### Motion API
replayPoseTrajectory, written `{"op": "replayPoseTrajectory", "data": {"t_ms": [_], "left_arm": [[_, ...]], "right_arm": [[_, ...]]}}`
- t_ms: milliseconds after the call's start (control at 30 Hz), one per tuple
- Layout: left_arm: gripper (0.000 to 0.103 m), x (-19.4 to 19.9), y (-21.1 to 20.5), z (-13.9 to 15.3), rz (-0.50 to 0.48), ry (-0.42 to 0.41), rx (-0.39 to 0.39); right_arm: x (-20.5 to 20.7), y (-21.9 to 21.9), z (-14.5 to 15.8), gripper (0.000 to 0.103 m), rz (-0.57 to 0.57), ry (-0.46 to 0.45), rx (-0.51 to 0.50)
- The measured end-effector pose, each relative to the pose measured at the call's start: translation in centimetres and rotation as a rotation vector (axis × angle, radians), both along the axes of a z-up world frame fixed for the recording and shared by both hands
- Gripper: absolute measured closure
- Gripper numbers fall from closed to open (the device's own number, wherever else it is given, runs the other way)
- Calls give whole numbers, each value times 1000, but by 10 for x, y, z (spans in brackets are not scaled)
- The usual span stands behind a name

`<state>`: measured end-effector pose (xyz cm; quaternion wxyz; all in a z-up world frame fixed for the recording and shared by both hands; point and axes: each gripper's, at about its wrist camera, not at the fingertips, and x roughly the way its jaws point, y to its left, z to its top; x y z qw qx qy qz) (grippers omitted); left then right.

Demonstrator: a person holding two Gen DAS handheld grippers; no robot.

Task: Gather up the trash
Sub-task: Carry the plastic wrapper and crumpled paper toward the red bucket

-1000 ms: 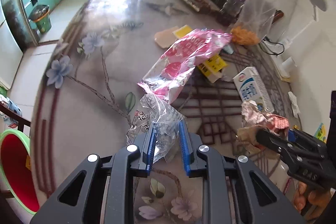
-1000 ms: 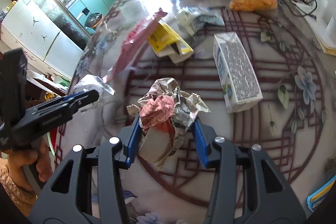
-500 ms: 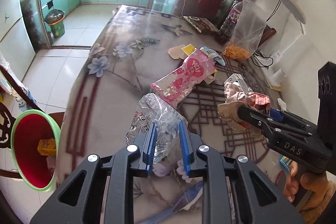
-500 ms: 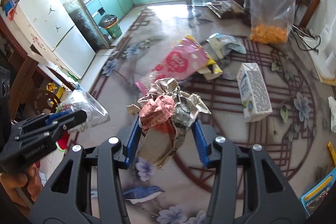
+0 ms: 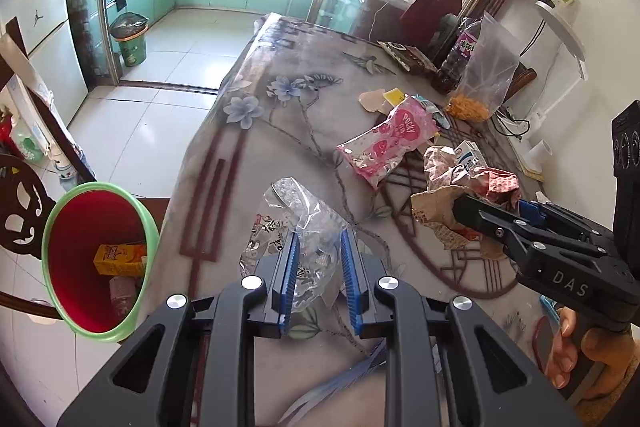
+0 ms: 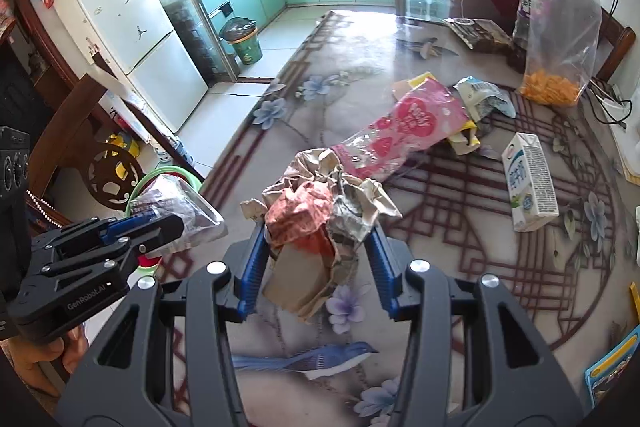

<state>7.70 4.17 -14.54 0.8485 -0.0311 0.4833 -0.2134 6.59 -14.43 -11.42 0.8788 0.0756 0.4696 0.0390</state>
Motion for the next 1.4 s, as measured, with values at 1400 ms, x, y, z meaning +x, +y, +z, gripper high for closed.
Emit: {"op": "replayPoseTrajectory", "data": {"t_ms": [1400], "left_arm": [[84, 21, 132, -16, 53, 21, 22]], "right_arm": [[-9, 112, 3, 57, -7, -3, -18]]}}
